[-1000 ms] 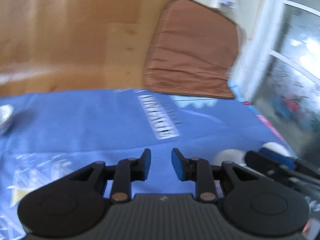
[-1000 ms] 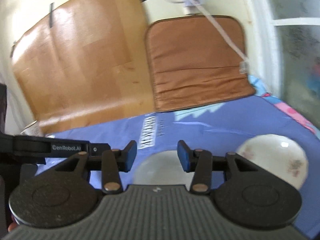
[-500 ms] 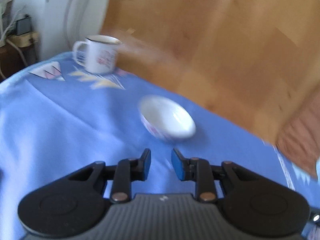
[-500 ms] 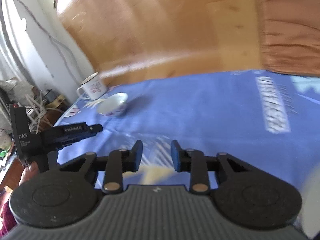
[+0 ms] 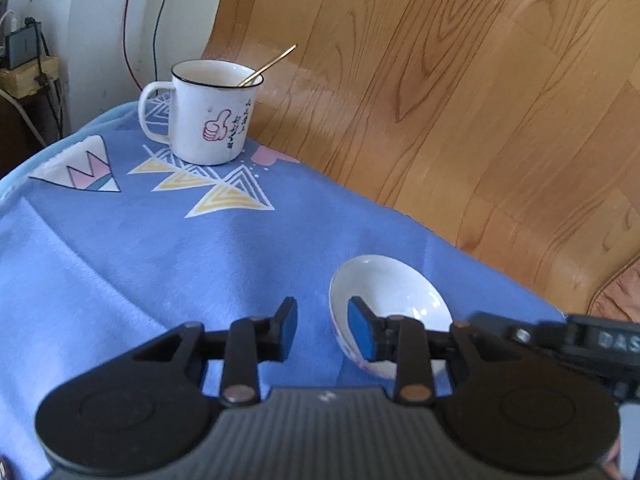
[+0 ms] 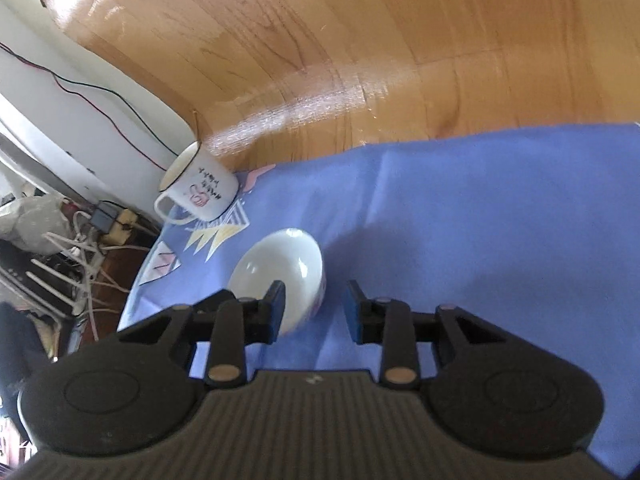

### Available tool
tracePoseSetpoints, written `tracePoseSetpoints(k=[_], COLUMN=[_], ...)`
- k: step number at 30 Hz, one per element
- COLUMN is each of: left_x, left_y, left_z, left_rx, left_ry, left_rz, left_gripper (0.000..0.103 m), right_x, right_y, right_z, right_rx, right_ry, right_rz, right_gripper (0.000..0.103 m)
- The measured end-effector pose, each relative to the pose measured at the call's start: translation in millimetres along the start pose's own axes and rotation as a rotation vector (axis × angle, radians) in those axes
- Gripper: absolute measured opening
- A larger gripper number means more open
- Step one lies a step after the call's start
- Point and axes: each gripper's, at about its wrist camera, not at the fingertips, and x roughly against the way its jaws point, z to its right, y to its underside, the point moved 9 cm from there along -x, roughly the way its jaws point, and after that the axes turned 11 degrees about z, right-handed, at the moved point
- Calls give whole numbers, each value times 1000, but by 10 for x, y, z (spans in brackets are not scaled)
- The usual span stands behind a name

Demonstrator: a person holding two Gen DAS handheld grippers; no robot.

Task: Organize plates and bowls
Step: 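Move both grippers to the bowl beside the mug and grip its rim, then lift the third bowl with both grippers and carry it toward the window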

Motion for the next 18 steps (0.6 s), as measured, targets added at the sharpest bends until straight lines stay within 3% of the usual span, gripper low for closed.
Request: tracePoseSetpoints(k=[3,4,5,6,7,18], left_x=[-141,-187,-231,-248,-230,407], left_y=[20,39,59,81,87,398], left_z=[18,17,11,21,35,504], left_rx=[-2,4,11,25,26,-1], left_ry=[-10,-10,-5,14,17,138], left_rz=[-16,-24,-33,-37,-28,0], left_gripper=[26,16,12,8,8,8], right_x=[-180,-250,-300,-353,-387,400], right_y=[-9,13,18,48,82,271], right_z=[-16,-14,9,31,46,104], right_rx=[37,49,54,61,65,125], right_ry=[21,32,37,43,41,80], right_rz=[-6,-12,-20,-34,-46,78], right_gripper=[34,32,27,11,9,9])
